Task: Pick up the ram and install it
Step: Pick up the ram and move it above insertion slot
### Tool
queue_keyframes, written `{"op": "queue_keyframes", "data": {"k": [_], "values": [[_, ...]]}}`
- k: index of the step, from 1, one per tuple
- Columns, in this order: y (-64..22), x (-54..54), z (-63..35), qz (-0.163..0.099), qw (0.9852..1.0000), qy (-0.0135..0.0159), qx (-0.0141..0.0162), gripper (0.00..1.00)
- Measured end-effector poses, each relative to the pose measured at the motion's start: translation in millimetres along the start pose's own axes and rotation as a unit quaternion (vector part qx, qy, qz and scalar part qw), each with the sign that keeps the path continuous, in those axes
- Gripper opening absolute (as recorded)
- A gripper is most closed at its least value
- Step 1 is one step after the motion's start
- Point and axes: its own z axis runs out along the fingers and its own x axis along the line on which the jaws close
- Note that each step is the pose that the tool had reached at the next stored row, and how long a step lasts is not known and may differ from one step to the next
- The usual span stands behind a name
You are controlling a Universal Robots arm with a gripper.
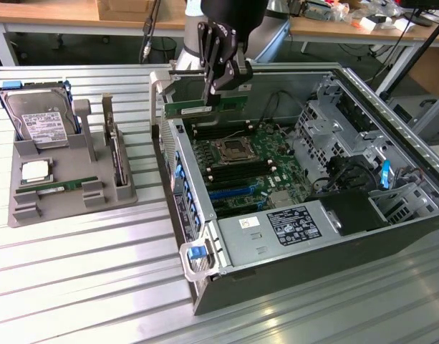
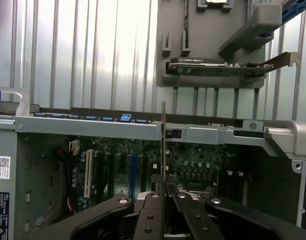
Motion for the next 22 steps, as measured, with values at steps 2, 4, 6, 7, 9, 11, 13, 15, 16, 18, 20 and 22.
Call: {"op": "queue_keyframes", "data": {"k": [2,4,6,7,9,11,13,15,16,18,20,22], "values": [[-5.1,0.3,-0.2,0.000,1.0000,0.0000,0.0000,0.12],[-10.1,0.6,-0.4,0.000,1.0000,0.0000,0.0000,0.12],[-15.2,0.9,-0.6,0.000,1.0000,0.0000,0.0000,0.12],[-17.3,1.1,-0.7,0.000,1.0000,0.0000,0.0000,0.12],[-19.9,1.2,-0.8,0.000,1.0000,0.0000,0.0000,0.12],[-24.5,1.5,-1.0,0.000,1.0000,0.0000,0.0000,0.12],[-28.9,1.8,-1.1,0.000,1.0000,0.0000,0.0000,0.12],[-37.4,2.3,-1.5,0.000,1.0000,0.0000,0.0000,0.12],[-39.7,2.5,-1.6,0.000,1.0000,0.0000,0.0000,0.12],[-44.8,2.8,-1.8,0.000,1.0000,0.0000,0.0000,0.12],[-49.0,3.1,-1.9,0.000,1.0000,0.0000,0.0000,0.12],[-52.3,3.3,-2.1,0.000,1.0000,0.0000,0.0000,0.12]]}}
